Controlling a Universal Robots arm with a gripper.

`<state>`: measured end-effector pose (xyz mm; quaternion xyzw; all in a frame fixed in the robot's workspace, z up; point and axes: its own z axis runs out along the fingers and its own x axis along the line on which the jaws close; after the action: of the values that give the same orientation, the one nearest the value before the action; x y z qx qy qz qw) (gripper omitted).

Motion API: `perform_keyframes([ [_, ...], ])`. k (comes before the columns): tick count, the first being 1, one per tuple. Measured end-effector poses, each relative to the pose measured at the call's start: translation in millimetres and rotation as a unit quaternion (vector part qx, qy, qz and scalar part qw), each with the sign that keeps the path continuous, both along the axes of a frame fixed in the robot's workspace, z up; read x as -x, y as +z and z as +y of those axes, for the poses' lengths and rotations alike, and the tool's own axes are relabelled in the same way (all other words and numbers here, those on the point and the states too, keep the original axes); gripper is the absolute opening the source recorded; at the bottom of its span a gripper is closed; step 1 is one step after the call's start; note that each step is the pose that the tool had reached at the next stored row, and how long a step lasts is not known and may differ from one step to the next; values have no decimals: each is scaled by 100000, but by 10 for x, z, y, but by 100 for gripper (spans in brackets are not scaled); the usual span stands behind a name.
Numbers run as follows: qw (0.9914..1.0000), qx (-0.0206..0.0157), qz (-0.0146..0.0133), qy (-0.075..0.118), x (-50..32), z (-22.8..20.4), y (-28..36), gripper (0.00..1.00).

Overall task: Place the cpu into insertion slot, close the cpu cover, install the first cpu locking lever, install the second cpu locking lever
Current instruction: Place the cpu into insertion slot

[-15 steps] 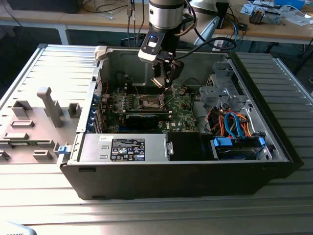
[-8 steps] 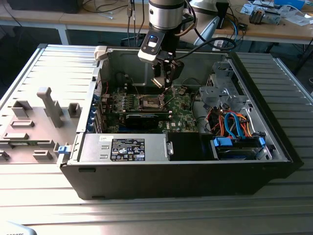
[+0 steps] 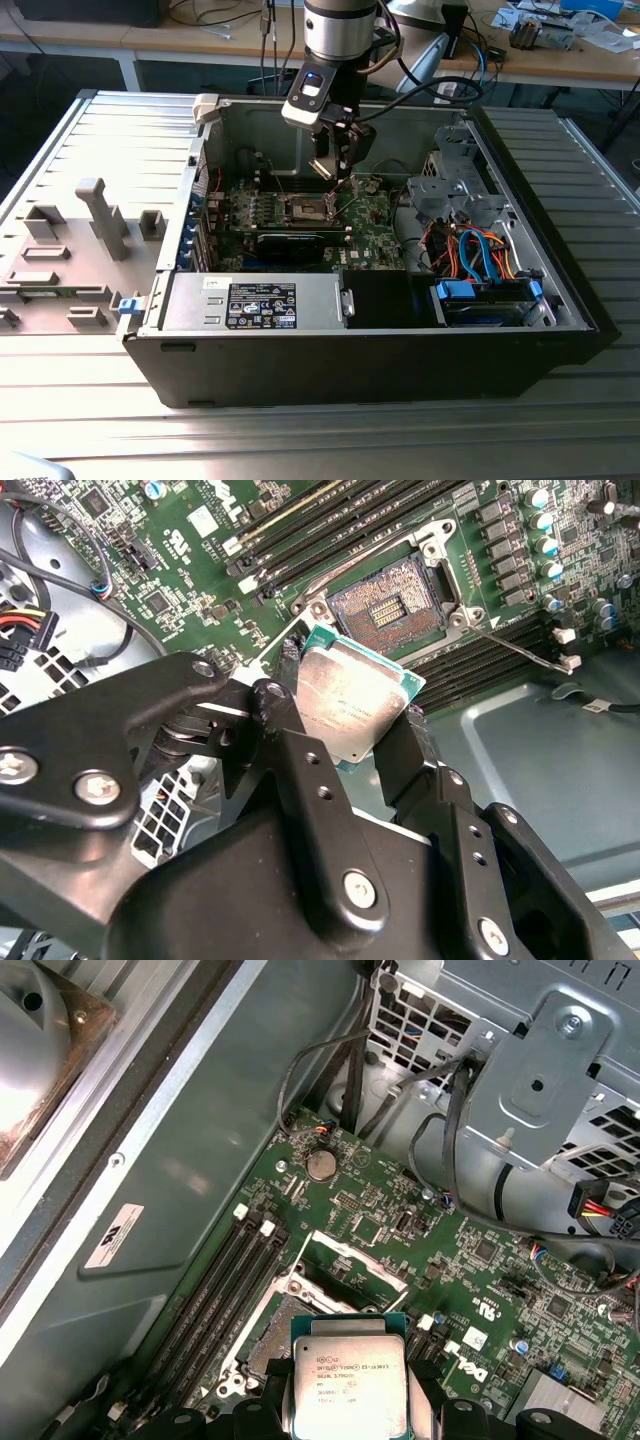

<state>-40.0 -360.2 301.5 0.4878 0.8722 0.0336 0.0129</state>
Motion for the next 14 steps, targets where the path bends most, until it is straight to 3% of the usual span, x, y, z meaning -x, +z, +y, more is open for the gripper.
perform_keyframes([
  [14, 99992, -2, -1, -1250, 0, 0, -7, 55],
])
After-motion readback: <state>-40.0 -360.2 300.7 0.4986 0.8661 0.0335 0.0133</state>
